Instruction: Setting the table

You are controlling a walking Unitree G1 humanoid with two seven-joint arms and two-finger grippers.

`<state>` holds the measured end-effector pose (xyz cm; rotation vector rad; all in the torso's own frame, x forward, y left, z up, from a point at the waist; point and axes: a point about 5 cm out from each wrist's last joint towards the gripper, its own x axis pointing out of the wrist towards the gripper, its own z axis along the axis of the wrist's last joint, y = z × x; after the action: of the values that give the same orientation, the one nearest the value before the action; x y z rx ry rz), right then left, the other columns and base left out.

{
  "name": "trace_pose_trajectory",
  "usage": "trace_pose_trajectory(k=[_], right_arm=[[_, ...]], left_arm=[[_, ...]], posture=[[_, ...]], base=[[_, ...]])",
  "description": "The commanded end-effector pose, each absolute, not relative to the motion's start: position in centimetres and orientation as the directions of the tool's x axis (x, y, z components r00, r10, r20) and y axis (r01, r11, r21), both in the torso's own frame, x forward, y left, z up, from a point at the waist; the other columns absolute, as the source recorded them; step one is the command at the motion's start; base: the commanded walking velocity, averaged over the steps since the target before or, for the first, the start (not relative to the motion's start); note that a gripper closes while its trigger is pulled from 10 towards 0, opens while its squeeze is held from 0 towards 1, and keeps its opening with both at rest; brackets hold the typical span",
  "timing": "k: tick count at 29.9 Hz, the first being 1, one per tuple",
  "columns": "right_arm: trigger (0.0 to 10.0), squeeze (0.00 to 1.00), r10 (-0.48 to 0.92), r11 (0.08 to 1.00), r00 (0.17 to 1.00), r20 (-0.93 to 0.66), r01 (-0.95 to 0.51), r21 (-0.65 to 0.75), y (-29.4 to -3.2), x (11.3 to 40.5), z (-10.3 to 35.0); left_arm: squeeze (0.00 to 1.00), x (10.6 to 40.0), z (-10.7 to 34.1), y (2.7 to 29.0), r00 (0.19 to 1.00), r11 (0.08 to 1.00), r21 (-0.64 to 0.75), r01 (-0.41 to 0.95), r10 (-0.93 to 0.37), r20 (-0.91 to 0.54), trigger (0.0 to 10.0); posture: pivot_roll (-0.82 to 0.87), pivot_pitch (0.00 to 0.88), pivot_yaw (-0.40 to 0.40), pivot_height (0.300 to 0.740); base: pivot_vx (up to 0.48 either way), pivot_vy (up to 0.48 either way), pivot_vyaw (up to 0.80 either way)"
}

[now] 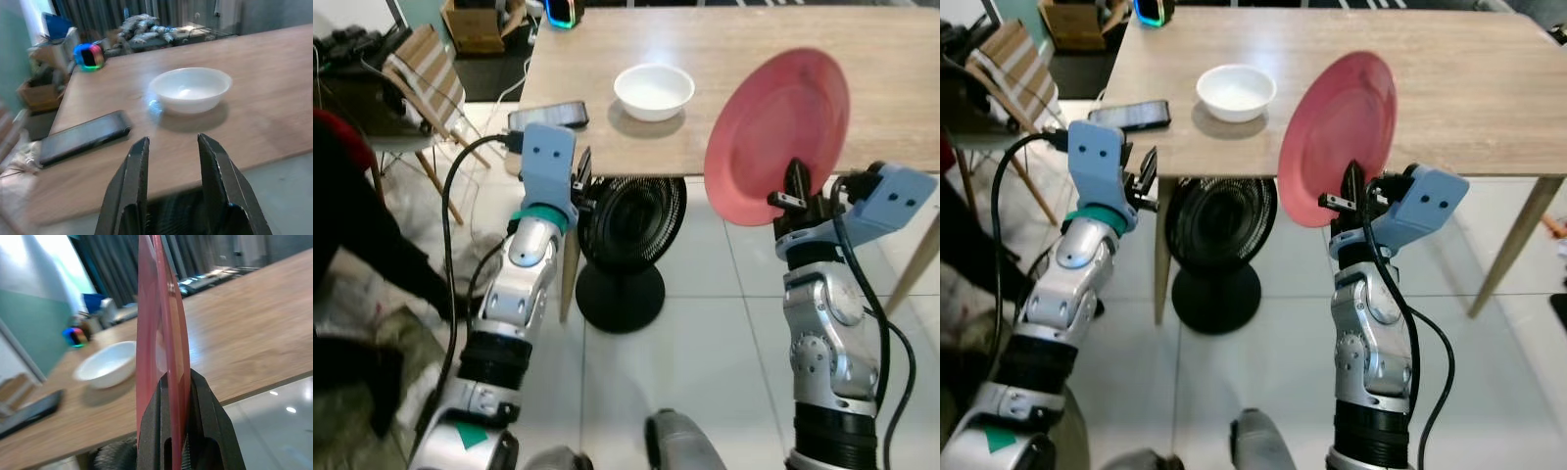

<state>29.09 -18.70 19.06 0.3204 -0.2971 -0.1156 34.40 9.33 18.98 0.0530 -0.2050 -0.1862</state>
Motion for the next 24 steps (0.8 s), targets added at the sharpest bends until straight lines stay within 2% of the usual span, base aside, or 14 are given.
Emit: trace_pose_trajectory(k=[1,4,17,24], right_arm=[[10.0,0.00,-0.163,0.937,0.949,0.270,0.064,0.342,-18.55,29.12,19.15],[10.0,0.00,-0.185,0.934,0.947,0.262,0.087,0.345,-18.85,29.14,19.03],[10.0,0.00,-0.236,0.932,0.933,0.270,0.139,0.334,-19.39,29.29,19.24],[10.0,0.00,-0.246,0.932,0.929,0.277,0.148,0.331,-19.51,29.24,19.34]], left_arm=[[0.00,34.33,18.51,9.82,0.966,0.982,0.086,0.167,-0.180,0.183,10.0],[0.00,34.31,18.49,9.77,0.966,0.981,0.087,0.171,-0.184,0.182,10.0],[0.00,34.39,18.59,9.66,0.964,0.980,0.088,0.180,-0.194,0.182,10.0],[0.00,34.07,18.68,9.13,0.951,0.969,0.084,0.231,-0.244,0.190,10.0]], posture=[[-0.14,0.000,0.073,0.740],[-0.14,0.000,0.075,0.740],[-0.13,0.000,0.076,0.740],[-0.14,0.000,0.076,0.740]], base=[[0.465,0.000,-0.80],[0.465,0.000,-0.80],[0.465,0.000,0.00],[0.000,0.000,0.00]])
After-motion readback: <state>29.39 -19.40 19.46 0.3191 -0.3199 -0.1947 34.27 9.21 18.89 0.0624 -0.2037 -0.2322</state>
